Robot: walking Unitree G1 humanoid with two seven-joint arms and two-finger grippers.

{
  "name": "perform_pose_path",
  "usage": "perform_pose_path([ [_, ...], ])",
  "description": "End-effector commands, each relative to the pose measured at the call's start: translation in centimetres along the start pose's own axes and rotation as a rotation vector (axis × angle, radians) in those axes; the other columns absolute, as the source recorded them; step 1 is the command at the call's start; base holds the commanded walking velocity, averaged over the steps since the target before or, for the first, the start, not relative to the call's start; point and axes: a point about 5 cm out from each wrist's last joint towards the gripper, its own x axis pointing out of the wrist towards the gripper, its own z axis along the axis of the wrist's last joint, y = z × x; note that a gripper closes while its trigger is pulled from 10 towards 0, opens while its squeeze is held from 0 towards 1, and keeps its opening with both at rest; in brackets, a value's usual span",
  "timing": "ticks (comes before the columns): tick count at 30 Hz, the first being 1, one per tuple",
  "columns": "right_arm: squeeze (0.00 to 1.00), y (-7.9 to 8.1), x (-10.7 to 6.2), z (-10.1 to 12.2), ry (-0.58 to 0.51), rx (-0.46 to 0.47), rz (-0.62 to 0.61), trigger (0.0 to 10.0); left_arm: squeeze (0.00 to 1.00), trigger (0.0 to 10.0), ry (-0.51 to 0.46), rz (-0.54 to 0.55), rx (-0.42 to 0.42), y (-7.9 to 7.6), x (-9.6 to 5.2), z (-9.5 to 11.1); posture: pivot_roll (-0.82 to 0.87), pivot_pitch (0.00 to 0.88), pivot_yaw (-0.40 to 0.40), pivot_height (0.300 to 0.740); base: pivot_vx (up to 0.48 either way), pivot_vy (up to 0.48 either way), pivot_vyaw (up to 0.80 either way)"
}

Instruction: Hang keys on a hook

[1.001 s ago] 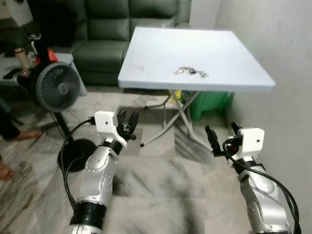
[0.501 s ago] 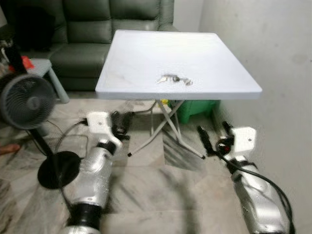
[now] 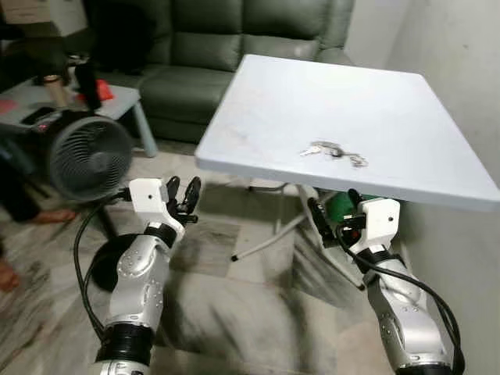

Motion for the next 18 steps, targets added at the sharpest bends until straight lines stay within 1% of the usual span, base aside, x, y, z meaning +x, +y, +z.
perform_pose_path([
  [1,0.0,-0.12,0.19,0.47,-0.022,0.004,0.0,10.0,0.0,10.0,-0.004,-0.017,0.022,-0.2,0.31,0.41,-0.03,0.0,-0.015,0.74,0.412,0.0,0.0],
  [5,0.0,-0.1,0.39,0.52,-0.025,0.017,0.002,10.0,0.0,10.0,-0.006,-0.014,0.02,-0.16,0.3,0.42,-0.03,0.0,-0.018,0.74,0.413,0.0,0.0],
  [18,0.0,-0.07,0.42,0.57,-0.025,0.012,0.017,10.0,0.0,10.0,-0.01,-0.005,0.02,-0.17,0.24,0.41,-0.02,0.0,-0.025,0.74,0.413,0.0,0.0],
])
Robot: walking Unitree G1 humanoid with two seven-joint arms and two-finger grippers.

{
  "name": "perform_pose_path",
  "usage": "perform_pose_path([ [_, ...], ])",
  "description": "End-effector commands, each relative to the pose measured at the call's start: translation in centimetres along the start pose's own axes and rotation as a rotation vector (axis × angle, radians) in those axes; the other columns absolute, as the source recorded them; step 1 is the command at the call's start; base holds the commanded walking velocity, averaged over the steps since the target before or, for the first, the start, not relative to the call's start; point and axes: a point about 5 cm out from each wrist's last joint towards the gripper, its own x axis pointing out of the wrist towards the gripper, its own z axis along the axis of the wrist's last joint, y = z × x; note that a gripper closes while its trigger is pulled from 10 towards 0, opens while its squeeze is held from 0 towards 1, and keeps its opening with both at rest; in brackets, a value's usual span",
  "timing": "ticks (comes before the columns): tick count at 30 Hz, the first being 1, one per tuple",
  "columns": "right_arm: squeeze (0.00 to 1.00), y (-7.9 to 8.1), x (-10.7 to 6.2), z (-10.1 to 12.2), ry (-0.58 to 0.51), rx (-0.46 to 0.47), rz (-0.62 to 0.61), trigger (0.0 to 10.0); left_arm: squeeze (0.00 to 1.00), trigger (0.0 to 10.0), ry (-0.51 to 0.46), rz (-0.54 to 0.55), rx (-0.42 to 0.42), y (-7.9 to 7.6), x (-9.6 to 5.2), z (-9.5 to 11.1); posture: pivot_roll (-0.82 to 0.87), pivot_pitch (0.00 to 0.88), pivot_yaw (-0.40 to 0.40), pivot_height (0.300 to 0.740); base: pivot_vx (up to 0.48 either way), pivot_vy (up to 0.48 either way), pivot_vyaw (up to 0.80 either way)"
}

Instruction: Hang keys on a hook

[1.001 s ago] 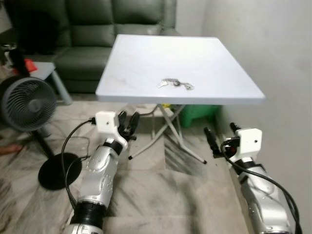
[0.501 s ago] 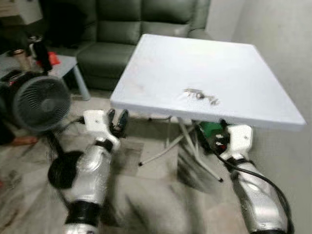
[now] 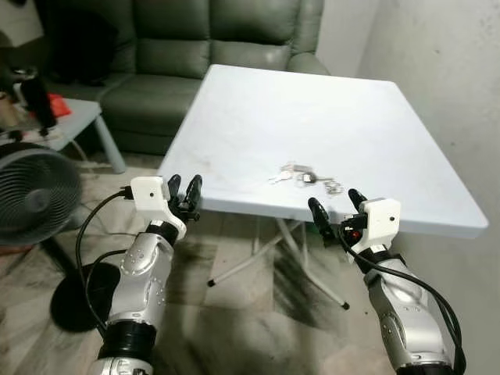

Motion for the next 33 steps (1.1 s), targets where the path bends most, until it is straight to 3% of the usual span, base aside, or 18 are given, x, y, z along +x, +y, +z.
perform_pose_path([
  [1,0.0,0.2,0.3,0.6,-0.027,0.005,0.008,10.0,0.0,10.0,-0.012,0.007,0.029,0.5,0.0,0.6,-0.02,0.0,-0.026,0.74,0.409,0.0,0.0],
  [11,0.0,0.1,0.3,0.4,-0.017,-0.005,0.012,10.0,0.0,10.0,-0.006,0.008,0.033,0.4,0.0,0.4,-0.02,0.0,-0.029,0.74,0.399,0.0,0.0],
  [18,0.0,0.1,0.5,0.4,-0.003,-0.055,0.041,10.0,0.0,10.0,-0.039,-0.041,0.042,-0.4,-0.3,0.5,-0.03,0.0,-0.029,0.74,0.0,0.0,0.0],
  [26,0.0,-1.5,2.2,1.1,0.052,-0.143,0.076,10.0,0.0,10.0,-0.017,-0.115,0.04,-1.6,-1.0,-0.3,-0.02,0.0,-0.041,0.74,0.0,0.0,0.0],
  [33,0.0,-1.3,3.3,1.3,0.078,-0.186,0.144,10.0,0.0,10.0,-0.001,-0.143,0.051,-2.4,-2.3,-0.8,0.0,0.033,-0.061,0.74,0.0,0.0,0.0],
])
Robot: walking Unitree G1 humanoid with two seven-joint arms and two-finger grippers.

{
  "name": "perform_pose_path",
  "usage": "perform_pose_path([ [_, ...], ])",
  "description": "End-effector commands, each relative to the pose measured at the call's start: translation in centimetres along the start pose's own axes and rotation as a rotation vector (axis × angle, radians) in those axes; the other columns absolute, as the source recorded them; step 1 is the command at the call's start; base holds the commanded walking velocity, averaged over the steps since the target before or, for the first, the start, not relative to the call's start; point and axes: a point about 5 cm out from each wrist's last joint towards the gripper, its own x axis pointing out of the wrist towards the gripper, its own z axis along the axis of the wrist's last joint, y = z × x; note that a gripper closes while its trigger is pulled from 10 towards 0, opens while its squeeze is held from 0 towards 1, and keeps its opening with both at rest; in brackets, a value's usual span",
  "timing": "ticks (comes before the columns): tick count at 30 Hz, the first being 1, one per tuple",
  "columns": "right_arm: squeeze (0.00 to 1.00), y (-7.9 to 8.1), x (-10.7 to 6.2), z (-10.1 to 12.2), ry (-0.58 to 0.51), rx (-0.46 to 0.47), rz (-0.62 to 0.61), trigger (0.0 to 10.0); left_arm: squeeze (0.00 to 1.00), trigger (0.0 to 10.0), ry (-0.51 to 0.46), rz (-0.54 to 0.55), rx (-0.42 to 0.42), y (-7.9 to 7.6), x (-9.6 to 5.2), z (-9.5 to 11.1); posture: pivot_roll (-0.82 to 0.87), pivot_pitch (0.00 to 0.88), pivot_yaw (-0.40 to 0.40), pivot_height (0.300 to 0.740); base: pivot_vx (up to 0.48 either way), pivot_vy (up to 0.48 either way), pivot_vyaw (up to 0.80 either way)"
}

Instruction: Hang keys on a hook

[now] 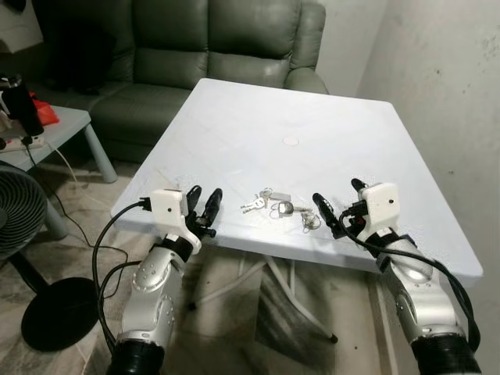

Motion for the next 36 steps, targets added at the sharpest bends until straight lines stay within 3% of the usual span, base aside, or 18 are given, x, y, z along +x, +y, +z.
perform_pose_path([
  [1,0.0,-0.2,0.4,0.0,0.021,-0.033,0.005,10.0,0.0,10.0,0.0,-0.024,0.018,-0.6,-0.2,0.2,0.0,0.033,-0.061,0.74,0.0,0.0,0.0],
  [9,0.0,0.7,0.3,-1.0,0.069,-0.008,0.032,10.0,0.0,10.0,0.023,-0.051,0.021,-1.7,-1.5,-0.3,0.02,0.097,-0.082,0.74,0.0,0.0,0.0],
  [14,0.0,1.9,0.0,-2.4,0.135,0.062,0.037,10.0,0.0,10.0,0.049,-0.087,0.05,-2.8,-2.7,-0.6,0.03,0.143,-0.096,0.74,0.0,0.0,0.0],
  [20,0.0,2.6,0.0,-3.3,0.178,0.102,0.016,10.0,0.0,10.0,0.057,-0.101,0.048,-3.4,-3.0,-0.6,0.04,0.147,-0.097,0.74,0.0,0.0,0.0],
  [21,0.0,2.7,0.0,-3.3,0.181,0.106,0.01,6.9,0.0,10.0,0.059,-0.101,0.048,-3.4,-3.0,-0.5,0.04,0.147,-0.097,0.74,0.0,0.0,0.0],
  [22,0.0,2.8,-0.1,-3.4,0.185,0.11,0.003,5.9,0.0,10.0,0.06,-0.101,0.049,-3.5,-3.0,-0.5,0.04,0.15,-0.096,0.74,0.0,0.0,0.0],
  [23,0.0,2.9,-0.1,-3.4,0.188,0.113,-0.002,5.9,0.0,10.0,0.061,-0.101,0.049,-3.5,-3.0,-0.5,0.04,0.15,-0.096,0.74,0.0,0.0,0.0],
  [24,0.0,3.1,-0.2,-3.4,0.178,0.111,0.007,0.5,0.0,10.0,0.062,-0.102,0.051,-3.5,-2.9,-0.4,0.04,0.15,-0.096,0.74,0.0,0.0,0.0],
  [26,0.0,3.1,-0.3,-3.6,0.185,0.115,-0.004,0.0,0.0,10.0,0.061,-0.103,0.053,-3.4,-2.8,-0.3,0.03,0.147,-0.093,0.74,0.0,0.0,0.0],
  [36,0.0,3.1,-0.5,-3.6,0.178,0.147,-0.055,0.0,0.0,10.0,0.058,-0.116,0.059,-3.5,-2.4,0.0,0.04,0.135,-0.091,0.74,0.0,0.0,0.0],
])
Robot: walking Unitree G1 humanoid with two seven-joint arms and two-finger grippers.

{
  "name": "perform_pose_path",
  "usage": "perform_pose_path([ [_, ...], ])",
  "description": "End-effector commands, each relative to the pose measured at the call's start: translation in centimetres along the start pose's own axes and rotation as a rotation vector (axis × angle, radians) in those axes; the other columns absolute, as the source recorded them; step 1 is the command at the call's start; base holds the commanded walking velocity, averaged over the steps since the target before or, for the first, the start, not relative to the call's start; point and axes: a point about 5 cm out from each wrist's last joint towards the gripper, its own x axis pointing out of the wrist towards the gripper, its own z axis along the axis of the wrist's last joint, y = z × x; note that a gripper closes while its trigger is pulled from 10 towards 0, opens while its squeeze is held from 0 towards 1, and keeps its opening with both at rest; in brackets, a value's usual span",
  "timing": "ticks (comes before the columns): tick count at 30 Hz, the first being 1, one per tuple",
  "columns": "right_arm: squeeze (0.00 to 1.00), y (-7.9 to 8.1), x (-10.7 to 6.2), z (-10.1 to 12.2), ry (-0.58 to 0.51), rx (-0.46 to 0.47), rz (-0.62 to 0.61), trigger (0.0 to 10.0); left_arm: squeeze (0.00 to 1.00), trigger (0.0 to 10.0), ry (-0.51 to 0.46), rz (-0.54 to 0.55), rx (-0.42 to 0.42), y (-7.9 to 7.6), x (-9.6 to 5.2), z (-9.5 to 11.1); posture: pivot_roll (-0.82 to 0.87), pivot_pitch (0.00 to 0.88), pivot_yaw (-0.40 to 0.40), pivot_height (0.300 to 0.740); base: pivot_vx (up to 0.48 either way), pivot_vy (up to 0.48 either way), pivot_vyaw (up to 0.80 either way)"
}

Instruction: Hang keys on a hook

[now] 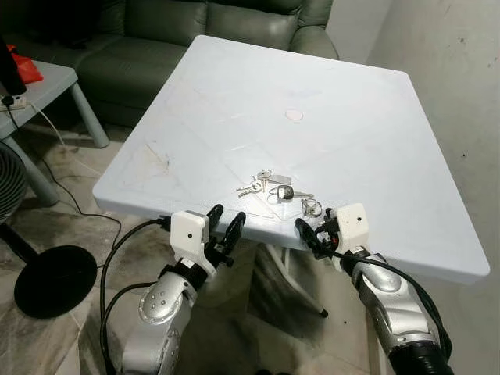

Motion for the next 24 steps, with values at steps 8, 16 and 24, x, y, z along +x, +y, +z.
perform_pose_path([
  [8,0.0,0.3,-0.8,-0.2,-0.001,0.069,-0.034,0.0,0.0,10.0,-0.002,-0.008,0.001,-0.5,0.1,0.2,0.04,0.134,-0.096,0.74,0.0,0.0,0.0],
  [16,0.0,1.2,-0.5,0.0,0.007,0.084,-0.001,10.0,0.0,10.0,-0.006,-0.012,0.0,-0.6,0.3,0.2,0.05,0.125,-0.102,0.74,0.0,0.0,0.0],
  [24,0.0,1.7,0.5,1.1,-0.027,0.097,0.003,10.0,0.0,10.0,-0.008,-0.01,0.002,-0.5,0.4,0.3,0.05,0.13,-0.101,0.74,0.0,0.0,0.0],
])
